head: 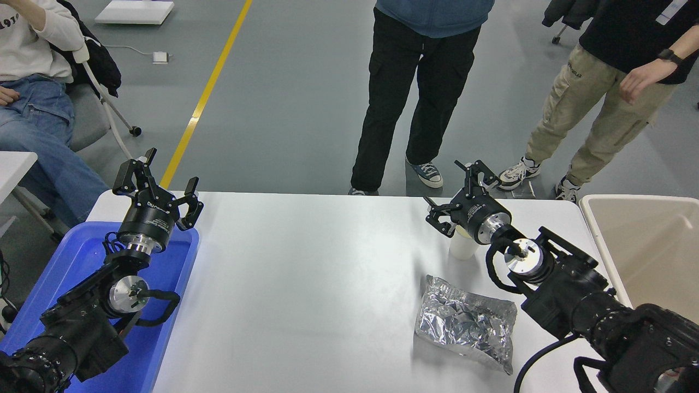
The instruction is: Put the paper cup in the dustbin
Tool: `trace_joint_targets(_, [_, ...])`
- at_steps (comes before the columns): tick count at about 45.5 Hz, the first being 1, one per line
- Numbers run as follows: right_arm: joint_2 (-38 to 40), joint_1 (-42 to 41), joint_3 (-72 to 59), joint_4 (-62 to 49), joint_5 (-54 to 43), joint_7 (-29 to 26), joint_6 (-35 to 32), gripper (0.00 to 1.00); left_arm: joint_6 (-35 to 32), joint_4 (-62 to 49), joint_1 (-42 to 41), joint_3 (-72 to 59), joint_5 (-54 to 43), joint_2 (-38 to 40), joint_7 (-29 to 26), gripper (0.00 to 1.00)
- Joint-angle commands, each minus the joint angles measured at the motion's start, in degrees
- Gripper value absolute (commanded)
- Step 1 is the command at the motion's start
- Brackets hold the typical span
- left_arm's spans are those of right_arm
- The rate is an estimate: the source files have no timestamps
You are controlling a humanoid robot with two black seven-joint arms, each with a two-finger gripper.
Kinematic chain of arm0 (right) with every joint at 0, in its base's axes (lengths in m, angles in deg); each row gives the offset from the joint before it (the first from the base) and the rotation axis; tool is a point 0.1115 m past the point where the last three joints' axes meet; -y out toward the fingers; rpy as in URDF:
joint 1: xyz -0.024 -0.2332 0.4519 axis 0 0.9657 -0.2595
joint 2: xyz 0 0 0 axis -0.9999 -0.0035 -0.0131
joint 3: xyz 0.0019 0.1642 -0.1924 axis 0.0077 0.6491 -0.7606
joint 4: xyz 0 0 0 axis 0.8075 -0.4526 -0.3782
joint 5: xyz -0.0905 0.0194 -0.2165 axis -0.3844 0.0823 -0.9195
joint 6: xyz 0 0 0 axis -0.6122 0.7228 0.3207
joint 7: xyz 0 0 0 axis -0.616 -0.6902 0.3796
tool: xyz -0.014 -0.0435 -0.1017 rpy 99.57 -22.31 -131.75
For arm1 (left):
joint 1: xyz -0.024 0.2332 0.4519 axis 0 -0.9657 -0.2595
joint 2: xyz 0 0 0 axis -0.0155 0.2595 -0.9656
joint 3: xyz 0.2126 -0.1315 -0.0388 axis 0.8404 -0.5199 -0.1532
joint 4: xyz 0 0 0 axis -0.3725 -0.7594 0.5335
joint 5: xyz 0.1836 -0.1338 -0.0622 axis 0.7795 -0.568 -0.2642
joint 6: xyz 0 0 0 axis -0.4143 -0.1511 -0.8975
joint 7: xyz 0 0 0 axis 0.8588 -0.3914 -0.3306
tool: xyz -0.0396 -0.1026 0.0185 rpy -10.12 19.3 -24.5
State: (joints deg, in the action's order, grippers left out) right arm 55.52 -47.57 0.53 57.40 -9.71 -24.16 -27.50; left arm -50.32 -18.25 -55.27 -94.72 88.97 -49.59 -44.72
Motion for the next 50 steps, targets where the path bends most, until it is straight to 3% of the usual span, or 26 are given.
trace_joint_targets(1, [0.0,0.0,0.0,0.0,0.0,0.0,0.0,1.00,-0.1,0.0,0.0,0.0,0.0,0.0,0.3,1.00])
trace_joint_targets(25, [0.0,-0.1,-0.4,1.2,0.0,0.0,0.0,1.00,-0.1,0.0,0.0,0.0,0.0,-0.2,0.2,1.00])
trace_joint_targets(38, [1.3,0.1,-0.3,10.5,0.0,0.0,1.2,1.00,-0.1,0.0,0.0,0.0,0.0,-0.2,0.3,1.00])
trace_joint_targets(50, [7.6,-1.0,-0.5,24.2,-2.2,0.0,9.8,1.00,0.0,0.0,0.0,0.0,0.0,-0.2,0.2,1.00])
